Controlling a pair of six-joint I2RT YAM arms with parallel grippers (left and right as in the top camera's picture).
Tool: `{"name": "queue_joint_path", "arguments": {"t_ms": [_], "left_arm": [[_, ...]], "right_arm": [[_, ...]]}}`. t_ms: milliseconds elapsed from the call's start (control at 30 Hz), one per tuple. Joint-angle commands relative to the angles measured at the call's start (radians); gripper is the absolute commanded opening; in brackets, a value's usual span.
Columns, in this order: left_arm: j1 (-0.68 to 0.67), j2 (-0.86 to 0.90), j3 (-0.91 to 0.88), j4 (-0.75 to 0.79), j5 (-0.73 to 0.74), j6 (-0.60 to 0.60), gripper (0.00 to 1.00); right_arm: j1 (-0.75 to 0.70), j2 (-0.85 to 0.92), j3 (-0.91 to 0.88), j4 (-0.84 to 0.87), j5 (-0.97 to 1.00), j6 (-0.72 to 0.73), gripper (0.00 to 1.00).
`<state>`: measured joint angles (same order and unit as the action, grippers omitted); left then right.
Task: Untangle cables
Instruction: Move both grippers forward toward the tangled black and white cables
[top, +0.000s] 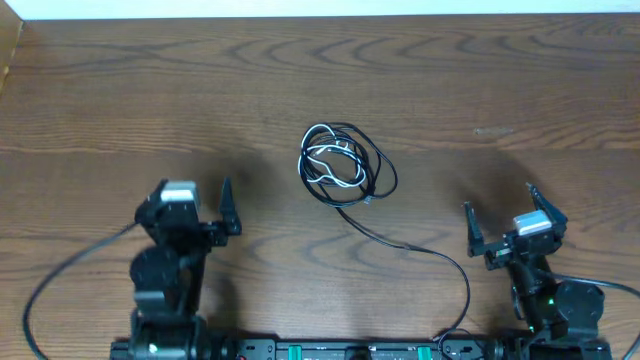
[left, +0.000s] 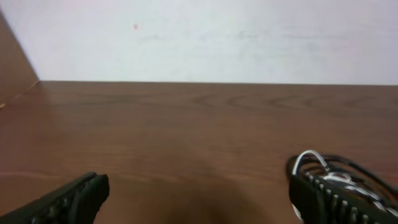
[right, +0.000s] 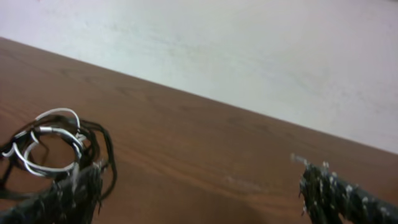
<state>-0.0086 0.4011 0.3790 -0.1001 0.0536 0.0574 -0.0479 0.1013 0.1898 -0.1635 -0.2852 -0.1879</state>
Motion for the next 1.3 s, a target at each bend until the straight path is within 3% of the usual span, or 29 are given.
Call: {"name": "queue_joint_path", "arguments": {"t_ms": [0,367,600,867,967,1100,1267], "left_arm": [[-0.003,0.154,0.138,-0.044,0.075,0.014,0.98],[-0.011,0.632,0.639,-0.41,0.16,0.014,0.98],[-0.078,0.958,0.97,-0.662,0.235,0.043,0.98],[-0.095,1.118,0.999,-0.697,0.436,0.035,0.98],[-0.096,1.161,0.999,-0.688,0.448,0.037,0.98],[-0.096,1.244,0.999,-0.654,0.447,0.034,1.0],[-0.118,1.35,1.0,-0.615,0.371,-0.033,0.92]], "right_arm": [[0.006,0.091,0.095,-0.045,-0.007,0.015,0.99],[0.006,0.544,0.458,-0.231,-0.04,0.015,0.99],[0.006,0.838,0.729,-0.445,-0.096,0.014,0.99],[0.006,1.039,0.791,-0.458,-0.311,0.064,0.99],[0.007,1.078,0.791,-0.446,-0.423,0.059,0.99],[0.03,1.107,0.791,-0.427,-0.414,0.064,0.96],[0.077,1.109,0.791,-0.428,-0.266,0.121,0.95]]}}
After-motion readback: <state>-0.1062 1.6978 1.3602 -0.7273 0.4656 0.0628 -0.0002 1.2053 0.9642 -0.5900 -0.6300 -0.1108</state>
